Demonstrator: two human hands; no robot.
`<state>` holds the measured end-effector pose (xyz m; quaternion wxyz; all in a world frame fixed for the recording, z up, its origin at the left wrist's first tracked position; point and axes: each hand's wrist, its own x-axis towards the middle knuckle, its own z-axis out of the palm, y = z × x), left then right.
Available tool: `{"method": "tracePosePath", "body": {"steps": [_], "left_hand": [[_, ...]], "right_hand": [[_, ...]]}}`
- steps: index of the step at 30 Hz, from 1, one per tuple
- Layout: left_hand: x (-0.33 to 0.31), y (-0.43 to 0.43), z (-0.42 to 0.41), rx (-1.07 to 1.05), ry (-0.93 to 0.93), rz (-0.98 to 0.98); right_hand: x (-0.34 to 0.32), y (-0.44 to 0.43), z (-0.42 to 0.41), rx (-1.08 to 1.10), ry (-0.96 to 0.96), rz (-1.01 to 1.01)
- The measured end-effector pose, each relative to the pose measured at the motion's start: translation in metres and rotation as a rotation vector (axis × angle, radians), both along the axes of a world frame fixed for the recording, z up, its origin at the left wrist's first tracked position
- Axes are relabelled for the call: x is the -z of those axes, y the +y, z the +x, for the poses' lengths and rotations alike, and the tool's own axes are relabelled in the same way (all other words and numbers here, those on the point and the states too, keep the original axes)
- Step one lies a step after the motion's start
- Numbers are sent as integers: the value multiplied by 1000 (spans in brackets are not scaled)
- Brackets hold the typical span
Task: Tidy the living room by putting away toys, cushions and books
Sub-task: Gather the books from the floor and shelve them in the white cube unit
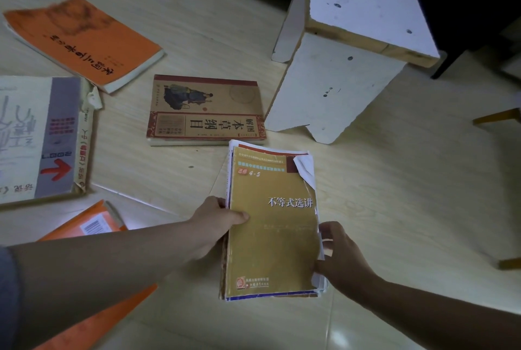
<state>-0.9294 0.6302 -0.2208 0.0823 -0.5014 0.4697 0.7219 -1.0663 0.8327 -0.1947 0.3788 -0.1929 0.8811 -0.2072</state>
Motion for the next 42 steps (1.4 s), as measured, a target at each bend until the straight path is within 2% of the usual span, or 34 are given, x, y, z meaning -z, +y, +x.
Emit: {"method": "tracePosePath", "body": {"steps": [4,7,12,14,17,23,26,32,42], "left_hand": [[-3,5,2,13,88,-74],[-12,9,8,23,169,-134],[-26,13,20,96,275,-191],[-30,12,19,109,297,-223],[-37,4,15,96,342,-292],[-60,-9,-4,48,512,-510],[-69,-13,-9,58,529,-640],[-65,-11,-11,199,459,-752],[-51,-23,-6,327,344,-758]], "right_hand": [[-5,-14,-16,48,-105,26],[-6,-25,-30,80,-156,-52],[-15,-34,-52,108,-461,-200],[-21,-32,-54,111,-519,-215],[-30,-33,-56,93,-388,-322],[-65,-49,-62,166,-8,-607],[-70,-48,-56,158,125,-664],[-57,-34,-46,126,240,-544],[-44,-33,-45,109,148,-460]]}}
